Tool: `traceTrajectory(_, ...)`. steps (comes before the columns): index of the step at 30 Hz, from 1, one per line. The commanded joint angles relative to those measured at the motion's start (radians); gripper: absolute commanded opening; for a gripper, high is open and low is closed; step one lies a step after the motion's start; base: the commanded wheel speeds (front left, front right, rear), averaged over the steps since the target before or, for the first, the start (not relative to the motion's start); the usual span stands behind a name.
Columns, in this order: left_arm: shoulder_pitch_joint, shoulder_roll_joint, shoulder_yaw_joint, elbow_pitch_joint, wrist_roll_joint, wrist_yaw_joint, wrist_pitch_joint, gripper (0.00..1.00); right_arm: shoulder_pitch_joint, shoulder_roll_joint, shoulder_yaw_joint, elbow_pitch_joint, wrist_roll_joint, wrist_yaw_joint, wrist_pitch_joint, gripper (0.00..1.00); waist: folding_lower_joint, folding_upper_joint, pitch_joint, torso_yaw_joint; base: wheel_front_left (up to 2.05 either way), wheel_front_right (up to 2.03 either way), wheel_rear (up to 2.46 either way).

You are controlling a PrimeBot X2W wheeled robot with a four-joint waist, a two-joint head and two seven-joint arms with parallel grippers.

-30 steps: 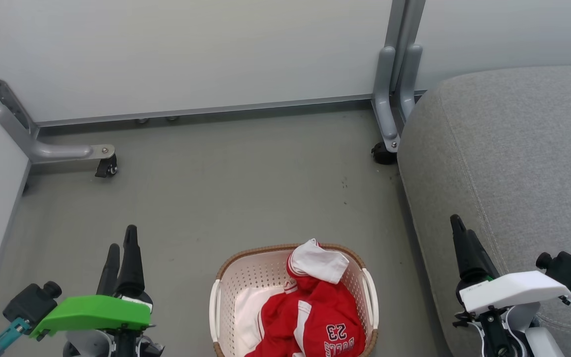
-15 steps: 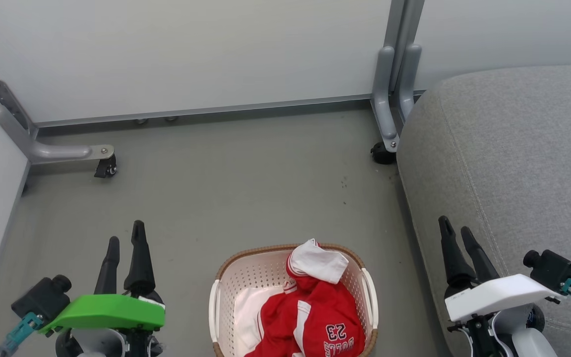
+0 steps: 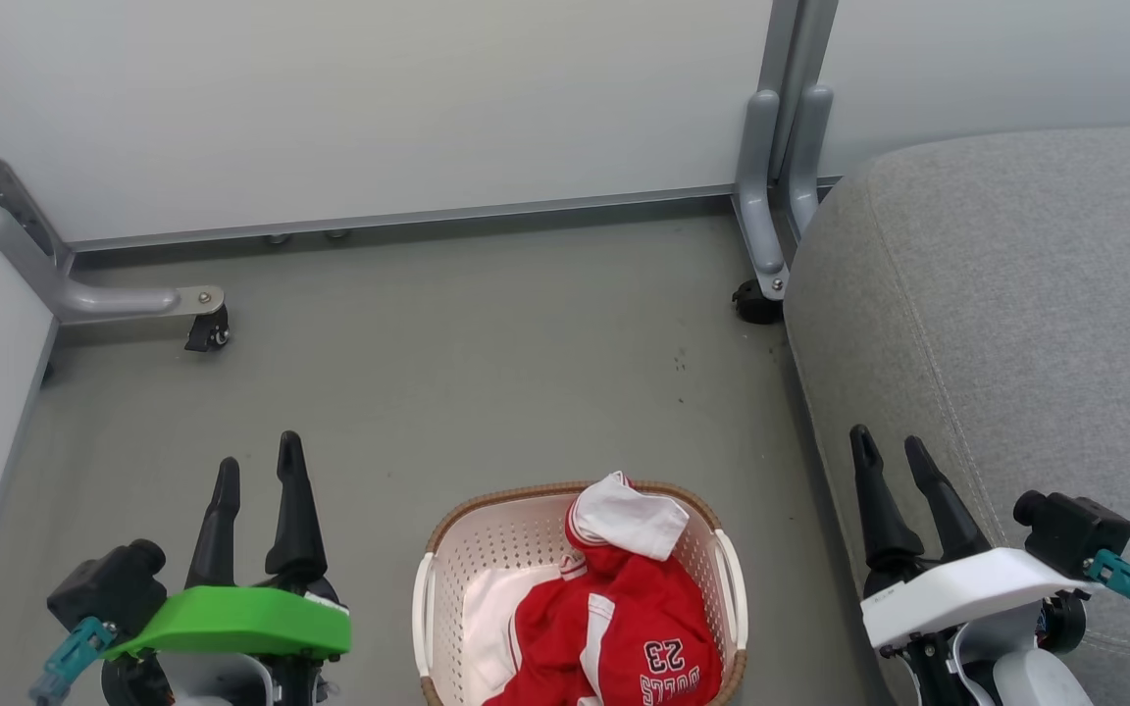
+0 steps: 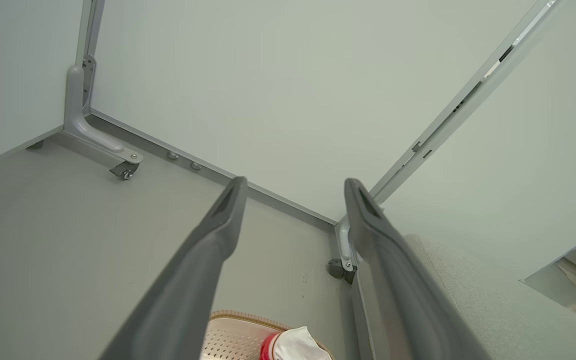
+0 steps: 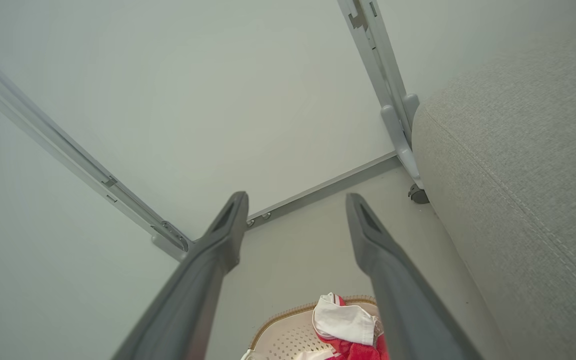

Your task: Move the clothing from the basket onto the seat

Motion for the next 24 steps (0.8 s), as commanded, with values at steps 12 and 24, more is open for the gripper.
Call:
traceTrajectory(12,0.02,0.007,-0.03,-0.027,0.135,0.0,-0.039,1.0,0.019,-0.006,0.029,-0.027,-0.146,0.0,-0.039,1.0,0.0,0.0,-0.009,-0.003,0.0,0.0,0.0)
traceTrajectory(24,0.046,0.007,-0.052,-0.012,0.225,-0.007,-0.066,1.0,0.036,-0.007,0.055,-0.031,-0.249,0.0,-0.066,1.0,0.0,0.0,-0.022,-0.006,0.0,0.0,0.0)
